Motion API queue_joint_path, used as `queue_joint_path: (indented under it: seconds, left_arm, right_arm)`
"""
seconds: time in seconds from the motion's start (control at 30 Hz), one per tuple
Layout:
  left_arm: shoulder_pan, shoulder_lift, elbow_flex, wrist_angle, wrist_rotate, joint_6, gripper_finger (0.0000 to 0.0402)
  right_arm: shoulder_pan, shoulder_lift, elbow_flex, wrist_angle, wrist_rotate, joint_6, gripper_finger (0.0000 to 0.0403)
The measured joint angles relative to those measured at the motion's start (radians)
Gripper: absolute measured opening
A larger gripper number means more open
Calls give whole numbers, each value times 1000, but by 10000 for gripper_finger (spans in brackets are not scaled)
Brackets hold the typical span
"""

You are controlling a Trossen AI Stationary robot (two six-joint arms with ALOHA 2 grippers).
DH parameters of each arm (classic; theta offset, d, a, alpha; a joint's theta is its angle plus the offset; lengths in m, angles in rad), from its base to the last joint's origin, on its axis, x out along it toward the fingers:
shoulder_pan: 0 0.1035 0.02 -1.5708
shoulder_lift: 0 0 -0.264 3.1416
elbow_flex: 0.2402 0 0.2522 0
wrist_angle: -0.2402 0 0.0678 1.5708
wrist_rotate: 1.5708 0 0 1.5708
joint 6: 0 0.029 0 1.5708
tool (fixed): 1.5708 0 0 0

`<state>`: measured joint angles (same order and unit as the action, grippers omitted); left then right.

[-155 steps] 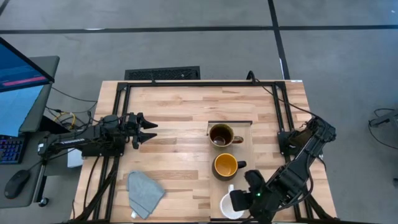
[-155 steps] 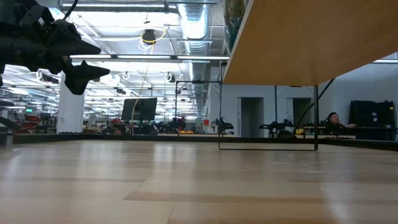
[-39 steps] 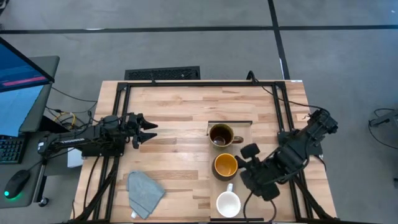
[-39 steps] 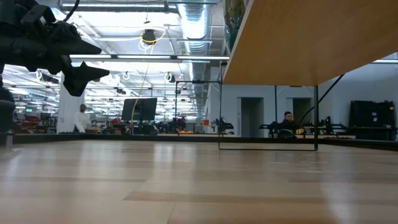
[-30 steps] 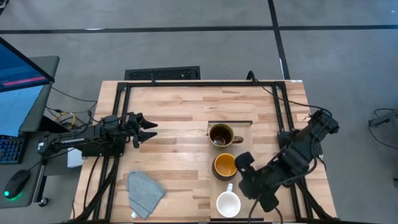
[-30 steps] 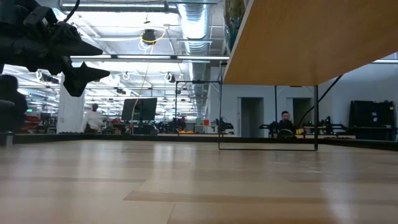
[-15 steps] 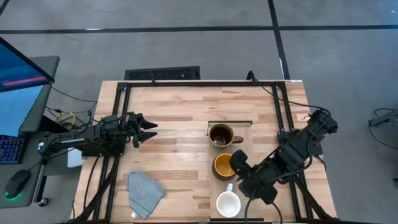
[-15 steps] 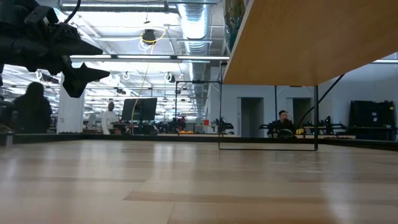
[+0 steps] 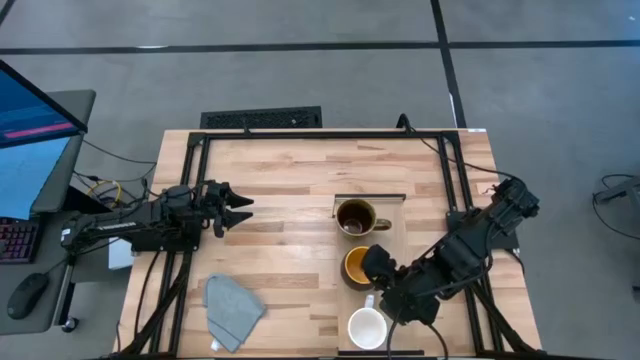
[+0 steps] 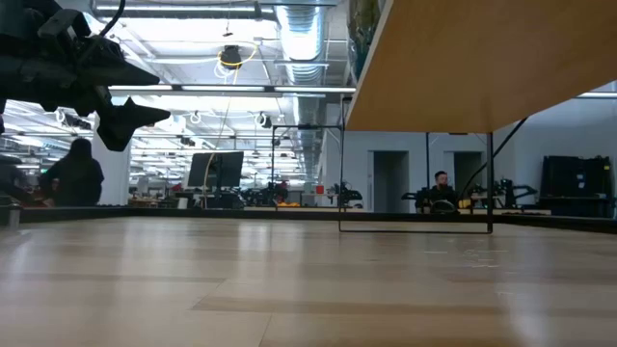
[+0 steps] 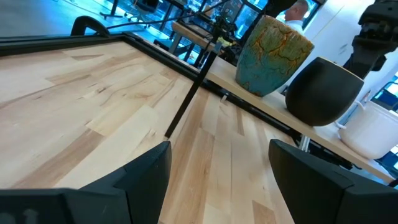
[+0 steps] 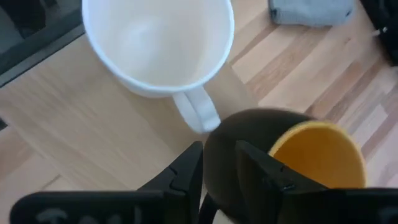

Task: Stack small to large cups/mugs on shelf
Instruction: Put the white mug on the shelf

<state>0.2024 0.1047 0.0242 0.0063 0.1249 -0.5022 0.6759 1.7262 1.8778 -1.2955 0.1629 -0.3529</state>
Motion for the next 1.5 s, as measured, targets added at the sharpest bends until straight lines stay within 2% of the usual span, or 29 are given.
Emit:
queue_joint_path:
  seconds: [0.33, 0.5, 0.67, 1.23, 1.5]
  left_arm:
    - [0, 0, 0, 0, 0, 0, 261]
    - [0, 0, 0, 0, 0, 0, 261]
    - [0, 0, 0, 0, 0, 0, 261]
    - [0, 0, 0, 0, 0, 0, 261]
    - [0, 0, 0, 0, 0, 0, 261]
  right_arm:
    - [44, 65, 30, -11, 195, -95, 118]
    - [47, 64, 32, -1, 198, -106, 118]
    - [63, 64, 32, 3, 145, -50, 118]
    - [83, 64, 32, 47, 149, 258, 119]
    - [83, 64, 32, 42, 149, 257, 160]
